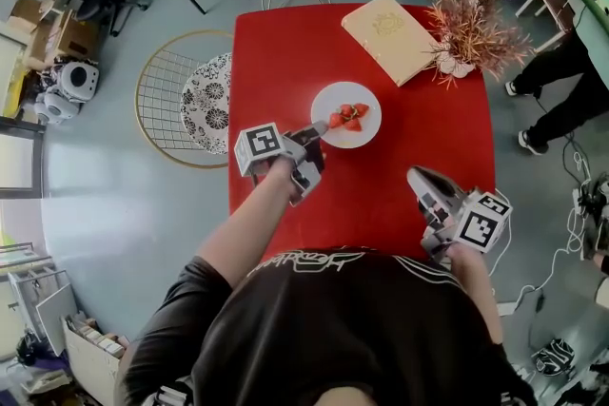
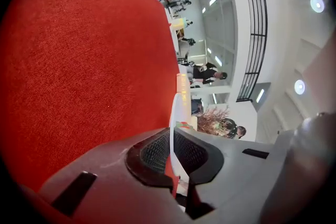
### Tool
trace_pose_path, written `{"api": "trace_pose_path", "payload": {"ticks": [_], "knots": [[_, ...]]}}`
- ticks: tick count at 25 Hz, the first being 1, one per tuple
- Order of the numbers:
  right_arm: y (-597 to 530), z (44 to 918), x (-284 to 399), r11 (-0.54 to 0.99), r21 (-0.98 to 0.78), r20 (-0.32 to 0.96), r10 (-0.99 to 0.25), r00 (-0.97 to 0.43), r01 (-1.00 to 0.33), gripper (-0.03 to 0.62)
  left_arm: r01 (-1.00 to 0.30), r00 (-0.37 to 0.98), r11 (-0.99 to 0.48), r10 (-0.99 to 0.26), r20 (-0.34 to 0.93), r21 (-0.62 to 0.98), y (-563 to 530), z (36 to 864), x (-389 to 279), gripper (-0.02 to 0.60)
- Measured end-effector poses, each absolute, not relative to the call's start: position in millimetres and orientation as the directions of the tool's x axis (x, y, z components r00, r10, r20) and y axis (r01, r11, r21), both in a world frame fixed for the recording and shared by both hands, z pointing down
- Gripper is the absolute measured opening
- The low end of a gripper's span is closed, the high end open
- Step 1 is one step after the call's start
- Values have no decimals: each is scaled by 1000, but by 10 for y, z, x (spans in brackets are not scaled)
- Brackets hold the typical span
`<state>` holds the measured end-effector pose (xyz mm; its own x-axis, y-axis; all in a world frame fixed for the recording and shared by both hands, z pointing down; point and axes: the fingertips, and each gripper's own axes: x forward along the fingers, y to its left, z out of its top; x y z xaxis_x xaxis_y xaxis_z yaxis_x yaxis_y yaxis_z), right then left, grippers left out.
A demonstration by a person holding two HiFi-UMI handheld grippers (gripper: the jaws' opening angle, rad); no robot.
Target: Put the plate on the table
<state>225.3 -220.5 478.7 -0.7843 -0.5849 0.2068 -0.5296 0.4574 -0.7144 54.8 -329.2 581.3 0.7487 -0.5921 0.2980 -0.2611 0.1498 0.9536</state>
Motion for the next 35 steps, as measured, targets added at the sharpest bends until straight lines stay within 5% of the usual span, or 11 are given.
{"api": "trace_pose_path", "payload": {"ticks": [22, 35], "knots": [[-2203, 4748, 2249, 463, -720, 194, -580, -791, -516, 8, -274, 700, 264, -605, 380, 925, -3228, 6117, 457, 17], [-2116, 4725, 2202, 480, -716, 193, -561, -805, -507, 6, -188, 736, 155, -631, 243, 970, -3317, 5956, 464, 193]]}}
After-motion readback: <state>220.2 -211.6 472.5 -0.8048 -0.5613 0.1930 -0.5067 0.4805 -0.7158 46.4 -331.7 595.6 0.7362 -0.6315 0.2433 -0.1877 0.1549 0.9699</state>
